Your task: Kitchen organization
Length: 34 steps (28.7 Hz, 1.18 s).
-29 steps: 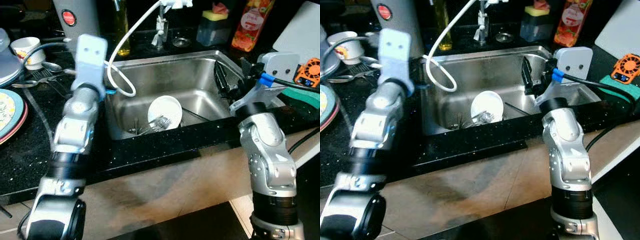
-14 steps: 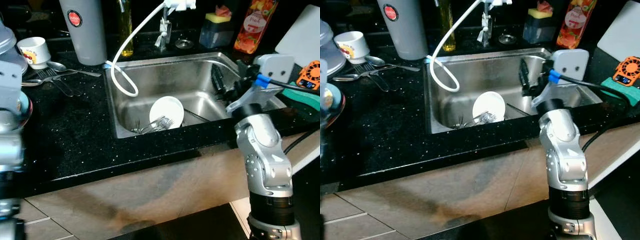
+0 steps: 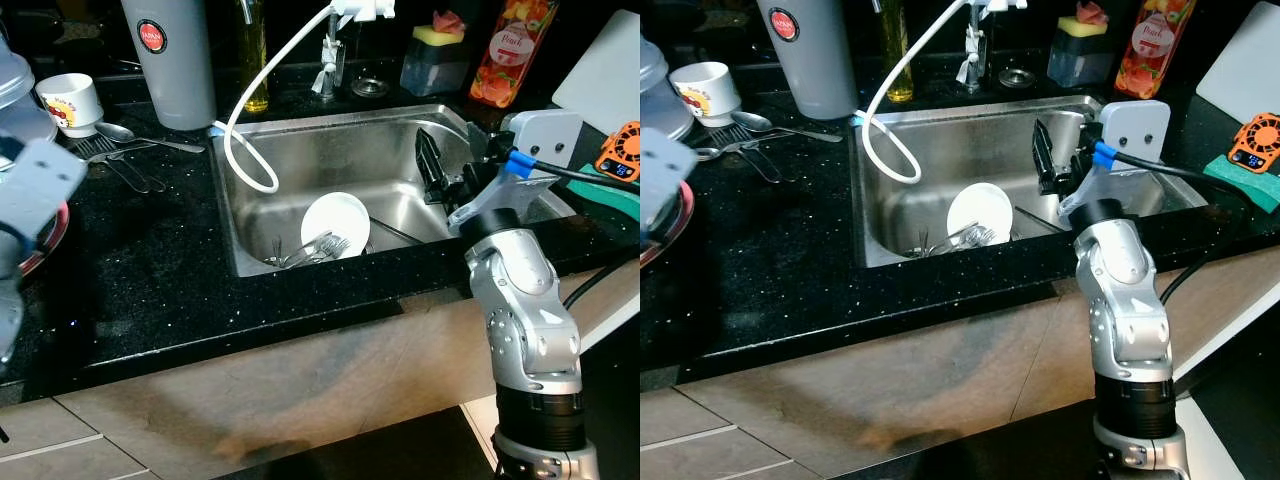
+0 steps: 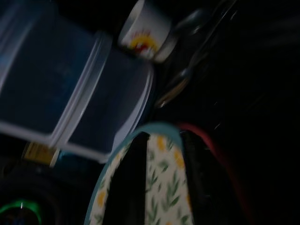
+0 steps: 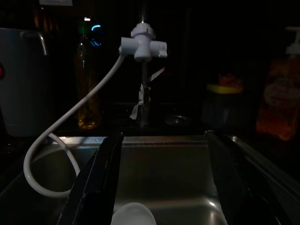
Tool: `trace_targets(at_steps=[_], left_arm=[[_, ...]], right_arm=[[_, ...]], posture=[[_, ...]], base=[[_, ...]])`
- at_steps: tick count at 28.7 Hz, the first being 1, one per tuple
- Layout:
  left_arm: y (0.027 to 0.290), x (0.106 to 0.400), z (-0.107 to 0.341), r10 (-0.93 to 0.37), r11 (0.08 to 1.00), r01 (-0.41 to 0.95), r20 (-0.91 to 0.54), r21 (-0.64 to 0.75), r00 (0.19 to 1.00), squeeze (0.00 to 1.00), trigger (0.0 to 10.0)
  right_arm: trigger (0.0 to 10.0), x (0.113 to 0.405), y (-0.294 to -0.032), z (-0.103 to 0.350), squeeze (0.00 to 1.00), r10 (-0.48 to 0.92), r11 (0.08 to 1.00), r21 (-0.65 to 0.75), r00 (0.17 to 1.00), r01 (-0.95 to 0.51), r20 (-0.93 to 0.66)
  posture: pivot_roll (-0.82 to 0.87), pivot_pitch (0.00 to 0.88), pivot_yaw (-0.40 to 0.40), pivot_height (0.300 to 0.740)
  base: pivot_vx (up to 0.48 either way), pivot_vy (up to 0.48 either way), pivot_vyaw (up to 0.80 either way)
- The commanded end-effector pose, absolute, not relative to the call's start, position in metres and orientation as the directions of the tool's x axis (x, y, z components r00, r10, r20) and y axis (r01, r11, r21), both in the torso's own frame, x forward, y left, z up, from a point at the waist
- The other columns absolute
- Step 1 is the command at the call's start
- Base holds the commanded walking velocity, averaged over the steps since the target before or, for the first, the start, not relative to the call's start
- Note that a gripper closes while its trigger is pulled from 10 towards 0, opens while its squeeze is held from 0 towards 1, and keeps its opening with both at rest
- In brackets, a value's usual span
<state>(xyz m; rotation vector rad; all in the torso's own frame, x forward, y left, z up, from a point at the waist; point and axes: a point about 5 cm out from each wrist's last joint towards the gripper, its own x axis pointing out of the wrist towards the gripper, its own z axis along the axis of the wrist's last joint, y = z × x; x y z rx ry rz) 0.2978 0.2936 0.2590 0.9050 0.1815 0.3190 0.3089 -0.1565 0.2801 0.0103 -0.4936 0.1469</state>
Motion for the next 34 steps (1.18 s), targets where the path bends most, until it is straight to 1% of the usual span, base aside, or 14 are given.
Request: trace_targets(at_steps=[1,6,9,11,12,15,18,21,22,23,31,34], left_arm=[[0.284,0.296,0.251,0.318,0.605,-0.151,-0.063,0.782,0.946,1.00,10.0],[0.276,0.289,0.240,0.321,0.628,-0.127,-0.107,0.768,0.941,1.00,10.0],[0.290,0.276,0.219,0.420,0.599,-0.149,-0.151,0.787,0.895,1.00,10.0],[0.293,0.274,0.215,0.438,0.589,-0.150,-0.158,0.794,0.885,1.00,10.0],[0.298,0.270,0.210,0.462,0.596,-0.151,-0.182,0.789,0.868,0.00,10.0],[0.303,0.262,0.201,0.487,0.606,-0.133,-0.234,0.784,0.842,0.00,10.0],[0.315,0.252,0.207,0.551,0.566,-0.164,-0.222,0.808,0.804,0.00,10.0],[0.318,0.250,0.206,0.564,0.563,-0.169,-0.226,0.809,0.794,0.00,10.0],[0.319,0.250,0.203,0.569,0.567,-0.173,-0.231,0.805,0.789,0.00,8.9],[0.319,0.251,0.199,0.572,0.577,-0.176,-0.241,0.798,0.784,0.00,0.0],[0.314,0.257,0.193,0.553,0.597,-0.165,-0.253,0.785,0.794,0.00,0.0],[0.308,0.261,0.193,0.537,0.610,-0.167,-0.249,0.775,0.806,0.00,0.0]], right_arm=[[10.0,0.310,-0.155,0.276,0.00,0.146,0.988,-0.023,0.876,-0.152,0.460],[10.0,0.311,-0.154,0.275,0.00,0.151,0.987,-0.021,0.876,-0.158,0.458],[10.0,0.312,-0.153,0.275,0.00,0.155,0.986,-0.020,0.876,-0.164,0.456],[10.0,0.312,-0.153,0.275,0.00,0.156,0.986,-0.020,0.876,-0.165,0.456],[10.0,0.312,-0.153,0.275,0.00,0.157,0.986,-0.020,0.876,-0.166,0.455],[10.0,0.313,-0.152,0.275,0.00,0.160,0.985,-0.020,0.877,-0.169,0.453],[10.0,0.314,-0.151,0.275,0.00,0.169,0.984,-0.023,0.876,-0.178,0.452],[10.0,0.315,-0.151,0.275,0.00,0.171,0.983,-0.023,0.875,-0.180,0.452],[10.0,0.315,-0.151,0.275,0.00,0.173,0.983,-0.022,0.875,-0.182,0.453],[10.0,0.316,-0.150,0.276,0.00,0.176,0.982,-0.023,0.873,-0.186,0.455],[10.0,0.316,-0.150,0.277,0.00,0.173,0.983,-0.026,0.871,-0.182,0.459],[10.0,0.315,-0.152,0.277,0.00,0.171,0.984,-0.028,0.872,-0.178,0.459]], posture=[[0.13,0.115,-0.005,0.740],[0.14,0.123,-0.009,0.740],[0.14,0.123,-0.009,0.740],[0.14,0.123,-0.009,0.740],[0.16,0.131,-0.019,0.740],[0.16,0.131,-0.019,0.740],[0.16,0.132,-0.023,0.740],[0.16,0.132,-0.023,0.740],[0.16,0.132,-0.023,0.740],[0.16,0.132,-0.023,0.740],[0.16,0.120,-0.024,0.740],[0.15,0.113,-0.024,0.740]], base=[[0.000,0.000,0.00],[0.000,0.000,0.00],[0.000,0.000,0.00],[0.000,0.000,0.00],[0.000,0.000,0.00],[0.000,0.000,0.00],[0.000,0.000,0.00],[0.000,0.000,0.00],[0.000,0.000,0.00],[0.000,0.000,0.00],[0.000,0.000,0.00],[0.000,0.000,0.00]])
